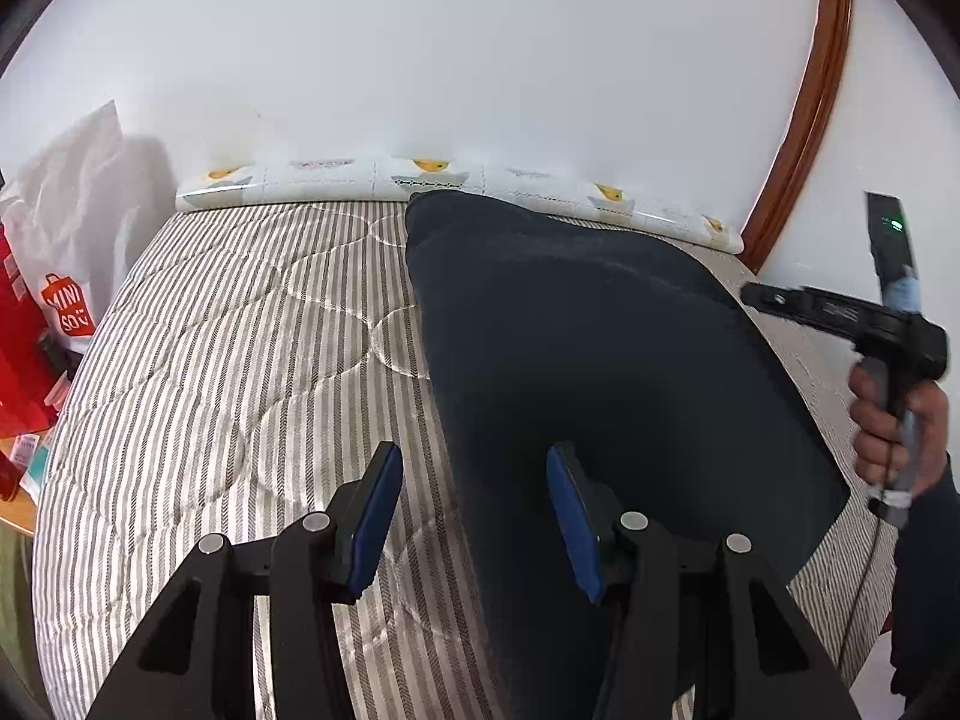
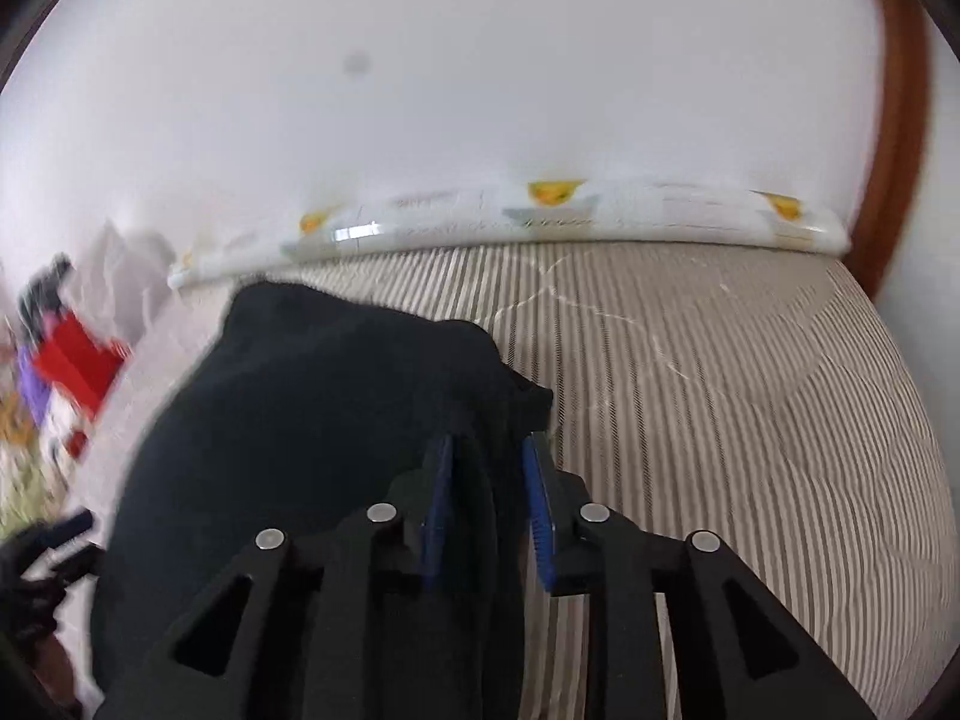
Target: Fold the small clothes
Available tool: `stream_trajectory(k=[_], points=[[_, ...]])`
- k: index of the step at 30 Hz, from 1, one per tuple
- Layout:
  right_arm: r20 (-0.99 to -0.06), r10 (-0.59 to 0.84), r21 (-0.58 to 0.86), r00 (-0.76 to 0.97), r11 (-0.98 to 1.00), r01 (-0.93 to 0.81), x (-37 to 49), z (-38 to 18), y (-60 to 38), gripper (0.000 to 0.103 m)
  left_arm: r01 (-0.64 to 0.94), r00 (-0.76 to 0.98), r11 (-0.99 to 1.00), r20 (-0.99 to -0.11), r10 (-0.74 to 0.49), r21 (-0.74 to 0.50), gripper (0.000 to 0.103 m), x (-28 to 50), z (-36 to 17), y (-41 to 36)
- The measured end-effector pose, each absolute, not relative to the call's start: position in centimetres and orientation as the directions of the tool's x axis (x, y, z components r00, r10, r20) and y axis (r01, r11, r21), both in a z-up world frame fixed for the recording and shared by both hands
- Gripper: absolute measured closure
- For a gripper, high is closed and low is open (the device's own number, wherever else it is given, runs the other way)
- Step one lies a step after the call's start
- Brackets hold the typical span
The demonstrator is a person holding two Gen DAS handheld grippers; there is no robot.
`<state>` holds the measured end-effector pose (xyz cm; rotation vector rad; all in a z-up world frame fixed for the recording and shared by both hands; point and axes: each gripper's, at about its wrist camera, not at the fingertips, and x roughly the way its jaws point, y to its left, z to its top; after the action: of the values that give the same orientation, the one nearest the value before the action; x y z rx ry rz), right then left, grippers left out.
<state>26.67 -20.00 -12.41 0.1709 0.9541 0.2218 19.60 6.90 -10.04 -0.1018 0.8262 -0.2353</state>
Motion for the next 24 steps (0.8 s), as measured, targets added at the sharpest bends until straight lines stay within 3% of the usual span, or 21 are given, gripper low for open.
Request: stream_trajectory(k=[1,2,6,7,8,9,10,15,21,24], points=[[-0.785,0.286,0.260,0.549,0.957,-0.126,25.9,-12.2,-20.1,0.055,0.167,0.656,0.969,-0.713,-0.247,-0.182,0.055,19.3,-10.0,6.9],[-0.783,0.303,0.274,0.543,0.952,-0.135,25.0,-12.2,-20.1,0.052,0.165,0.659,0.970,-0.712,-0.244,-0.179,0.055,19.1,-10.0,6.9],[-0.810,0.282,0.252,0.515,0.959,-0.129,23.5,-13.9,-19.2,0.052,0.157,0.664,0.971,-0.709,-0.237,-0.178,0.055,18.4,-9.9,6.9],[-0.817,0.282,0.266,0.503,0.958,-0.106,23.5,-14.8,-19.2,0.058,0.153,0.663,0.972,-0.711,-0.235,-0.179,0.055,18.2,-10.0,6.9],[-0.815,0.305,0.300,0.492,0.950,-0.092,23.5,-15.5,-19.4,0.080,0.151,0.665,0.973,-0.710,-0.232,-0.176,0.055,18.1,-9.9,6.9],[-0.806,0.343,0.343,0.483,0.935,-0.093,23.5,-15.9,-19.5,0.095,0.149,0.668,0.975,-0.710,-0.224,-0.168,0.055,18.0,-9.9,6.8],[-0.796,0.374,0.373,0.476,0.922,-0.101,23.5,-16.2,-19.6,0.098,0.142,0.671,0.979,-0.712,-0.204,-0.147,0.055,17.9,-9.9,6.7],[-0.711,0.411,0.450,0.571,0.889,-0.080,22.4,-14.5,-22.3,0.099,0.124,0.680,0.988,-0.718,-0.151,-0.090,0.055,17.1,-10.1,6.5],[-0.786,0.278,0.299,0.552,0.953,-0.054,21.3,-14.2,-20.8,0.095,0.105,0.679,0.987,-0.716,-0.160,-0.121,0.055,16.0,-10.2,7.0],[-0.781,0.241,0.272,0.576,0.962,-0.034,19.3,-13.3,-21.2,0.093,0.109,0.680,0.985,-0.712,-0.173,-0.135,0.055,15.4,-10.0,7.2]])
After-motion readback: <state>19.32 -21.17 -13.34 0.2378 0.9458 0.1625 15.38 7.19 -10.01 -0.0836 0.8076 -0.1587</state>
